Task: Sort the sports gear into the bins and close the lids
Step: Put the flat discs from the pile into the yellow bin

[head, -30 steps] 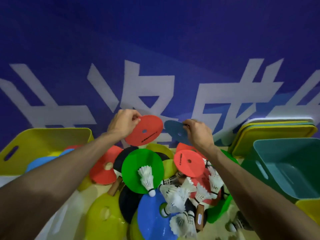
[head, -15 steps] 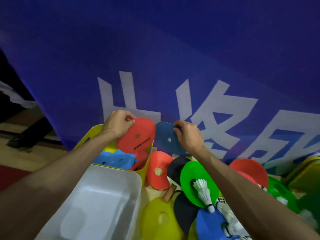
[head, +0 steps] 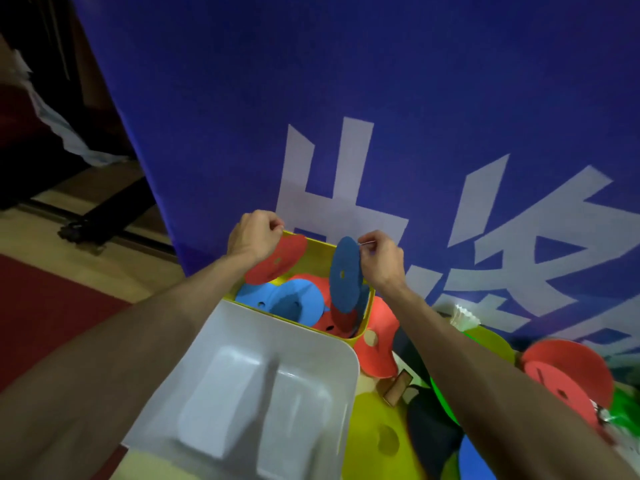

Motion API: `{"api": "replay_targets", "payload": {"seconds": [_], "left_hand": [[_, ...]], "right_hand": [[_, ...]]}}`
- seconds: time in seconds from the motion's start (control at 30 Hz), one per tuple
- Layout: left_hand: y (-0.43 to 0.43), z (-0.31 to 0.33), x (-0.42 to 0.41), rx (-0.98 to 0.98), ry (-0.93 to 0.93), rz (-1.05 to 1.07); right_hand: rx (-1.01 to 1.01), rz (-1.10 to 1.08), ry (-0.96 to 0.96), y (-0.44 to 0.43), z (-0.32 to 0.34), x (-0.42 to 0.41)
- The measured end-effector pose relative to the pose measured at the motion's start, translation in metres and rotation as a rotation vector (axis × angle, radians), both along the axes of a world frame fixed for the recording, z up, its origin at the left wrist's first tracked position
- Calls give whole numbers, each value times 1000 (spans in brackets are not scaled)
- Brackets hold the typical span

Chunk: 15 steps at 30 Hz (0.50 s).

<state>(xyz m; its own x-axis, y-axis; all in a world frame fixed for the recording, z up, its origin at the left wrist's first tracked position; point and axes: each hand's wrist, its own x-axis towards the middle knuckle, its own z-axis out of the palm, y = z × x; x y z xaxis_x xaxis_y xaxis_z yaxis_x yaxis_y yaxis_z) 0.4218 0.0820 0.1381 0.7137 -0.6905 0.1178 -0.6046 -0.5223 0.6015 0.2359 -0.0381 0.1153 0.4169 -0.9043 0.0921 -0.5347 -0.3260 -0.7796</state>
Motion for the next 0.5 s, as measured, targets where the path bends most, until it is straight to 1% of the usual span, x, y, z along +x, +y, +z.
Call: {"api": "replay_targets", "payload": {"seconds": [0.07, 0.17, 0.23, 0.37, 0.5], "left_hand": [[6, -13, 3, 20, 45, -18], [14, -28, 5, 37, 105, -77], [15, -35, 2, 41, 144, -114], [9, -41, -12, 23, 191, -177], [-2, -36, -41, 9, 216, -274]], "right_hand": [[59, 73, -7, 4, -10, 7], [100, 204, 71, 12, -23, 13], [127, 252, 101, 15, -26, 12], [138, 267, 158, 11, -26, -6], [107, 262, 192, -4, -20, -42]]}}
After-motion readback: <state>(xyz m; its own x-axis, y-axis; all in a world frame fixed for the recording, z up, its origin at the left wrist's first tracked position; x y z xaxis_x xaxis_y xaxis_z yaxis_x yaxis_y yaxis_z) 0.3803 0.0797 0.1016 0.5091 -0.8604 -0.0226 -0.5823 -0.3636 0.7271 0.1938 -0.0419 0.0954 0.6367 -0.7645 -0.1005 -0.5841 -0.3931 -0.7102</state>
